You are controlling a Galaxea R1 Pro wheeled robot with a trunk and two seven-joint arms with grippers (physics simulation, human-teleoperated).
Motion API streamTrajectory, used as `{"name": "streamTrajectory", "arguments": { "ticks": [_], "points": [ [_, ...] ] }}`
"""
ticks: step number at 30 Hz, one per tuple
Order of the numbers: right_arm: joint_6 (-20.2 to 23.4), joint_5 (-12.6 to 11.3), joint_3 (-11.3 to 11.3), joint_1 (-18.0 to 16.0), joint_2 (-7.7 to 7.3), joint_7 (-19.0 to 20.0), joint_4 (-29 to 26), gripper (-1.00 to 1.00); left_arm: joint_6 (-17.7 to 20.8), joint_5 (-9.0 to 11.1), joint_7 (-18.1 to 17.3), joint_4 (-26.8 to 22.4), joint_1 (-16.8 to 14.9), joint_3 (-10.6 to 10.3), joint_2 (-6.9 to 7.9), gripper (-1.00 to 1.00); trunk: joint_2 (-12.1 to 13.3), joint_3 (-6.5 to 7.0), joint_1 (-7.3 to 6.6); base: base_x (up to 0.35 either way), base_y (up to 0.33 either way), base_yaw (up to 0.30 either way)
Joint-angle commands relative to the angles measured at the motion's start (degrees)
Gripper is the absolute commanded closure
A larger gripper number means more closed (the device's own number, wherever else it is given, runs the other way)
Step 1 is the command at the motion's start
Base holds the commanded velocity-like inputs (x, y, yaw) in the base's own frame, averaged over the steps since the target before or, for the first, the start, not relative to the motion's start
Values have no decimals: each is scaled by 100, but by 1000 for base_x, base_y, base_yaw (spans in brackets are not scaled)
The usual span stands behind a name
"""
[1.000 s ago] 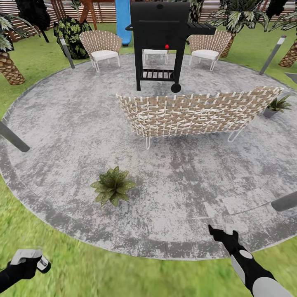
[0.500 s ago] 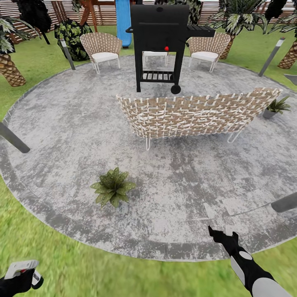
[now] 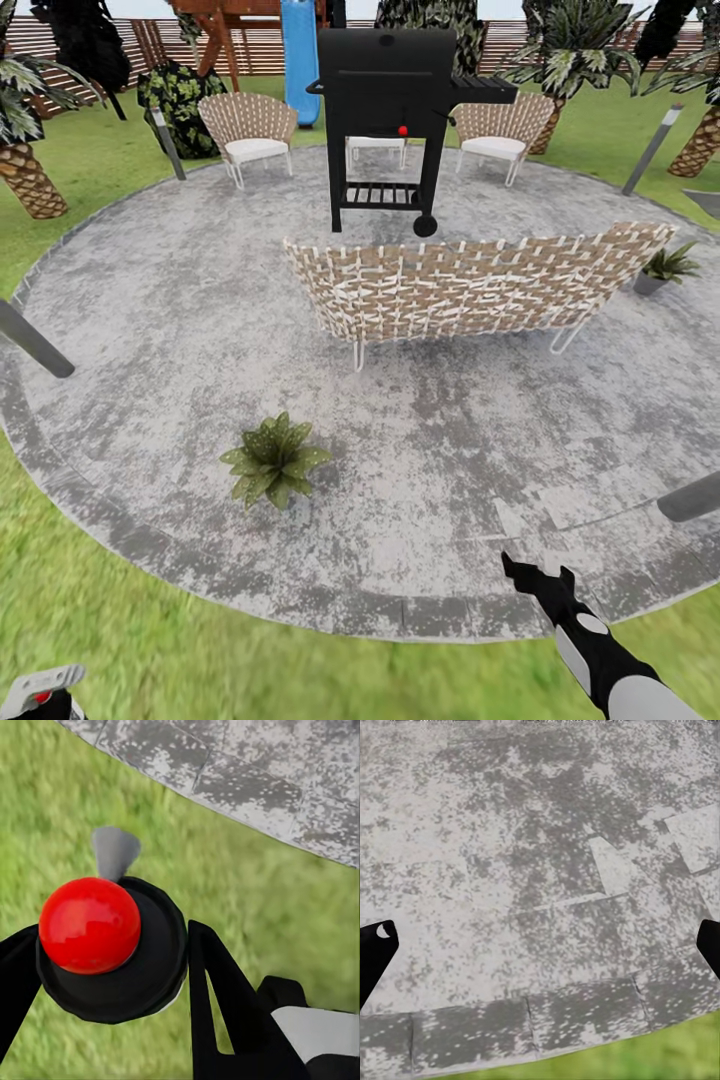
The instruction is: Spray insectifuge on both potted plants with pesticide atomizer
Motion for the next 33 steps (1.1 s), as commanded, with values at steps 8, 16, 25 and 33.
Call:
{"name": "streamTrajectory", "arguments": {
  "ticks": [8,16,25,33],
  "points": [
    [-21,28,-49,-8,7,40,7,-100,45,-11,-44,233,-7,21,-1,100,-3,69,0,0,0,0],
    [-16,34,-41,-8,9,47,7,-100,41,-11,-46,531,-7,9,5,100,-3,141,0,0,0,0],
    [-16,35,-40,-8,16,40,16,-100,42,-11,-46,558,-7,5,7,100,-3,223,0,0,0,0],
    [-16,35,-40,-9,16,40,224,-100,41,-11,-51,558,-7,8,7,100,-3,295,0,0,0,0]
  ]
}}
